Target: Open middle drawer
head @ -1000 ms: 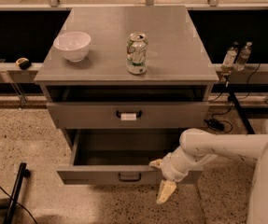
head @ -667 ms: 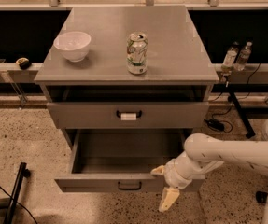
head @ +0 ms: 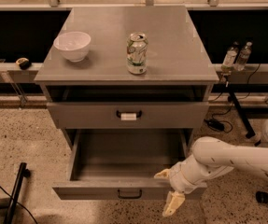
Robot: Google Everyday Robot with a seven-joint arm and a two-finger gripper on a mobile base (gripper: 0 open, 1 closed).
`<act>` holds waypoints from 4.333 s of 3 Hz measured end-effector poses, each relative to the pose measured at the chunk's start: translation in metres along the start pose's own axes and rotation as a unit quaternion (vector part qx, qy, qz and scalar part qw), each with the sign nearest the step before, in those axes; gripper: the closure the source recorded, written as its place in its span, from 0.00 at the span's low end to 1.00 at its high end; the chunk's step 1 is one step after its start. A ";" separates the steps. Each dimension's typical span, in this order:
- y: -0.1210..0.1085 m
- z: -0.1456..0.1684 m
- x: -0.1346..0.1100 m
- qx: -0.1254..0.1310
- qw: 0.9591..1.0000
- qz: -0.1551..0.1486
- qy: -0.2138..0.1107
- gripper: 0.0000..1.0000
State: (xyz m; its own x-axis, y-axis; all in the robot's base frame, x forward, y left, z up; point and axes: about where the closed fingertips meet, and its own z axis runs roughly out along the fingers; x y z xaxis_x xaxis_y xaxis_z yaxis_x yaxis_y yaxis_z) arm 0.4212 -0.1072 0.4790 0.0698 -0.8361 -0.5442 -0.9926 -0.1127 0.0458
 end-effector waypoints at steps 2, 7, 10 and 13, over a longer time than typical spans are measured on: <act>-0.030 -0.030 -0.009 0.036 0.999 -0.020 0.000 0.24; -0.137 0.030 0.025 0.121 0.991 0.045 0.038 1.00; -0.099 0.057 0.042 0.026 0.997 0.040 0.062 1.00; -0.042 0.042 0.024 -0.015 1.000 0.015 0.015 1.00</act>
Offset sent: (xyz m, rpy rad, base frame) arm 0.0710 -0.0064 0.0487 0.0031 -0.1549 -0.0068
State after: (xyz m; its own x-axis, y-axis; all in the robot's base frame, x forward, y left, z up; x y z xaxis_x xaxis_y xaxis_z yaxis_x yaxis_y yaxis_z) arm 0.4604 -0.0999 0.4285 0.0431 -0.8554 -0.5162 -0.9910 -0.1023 0.0866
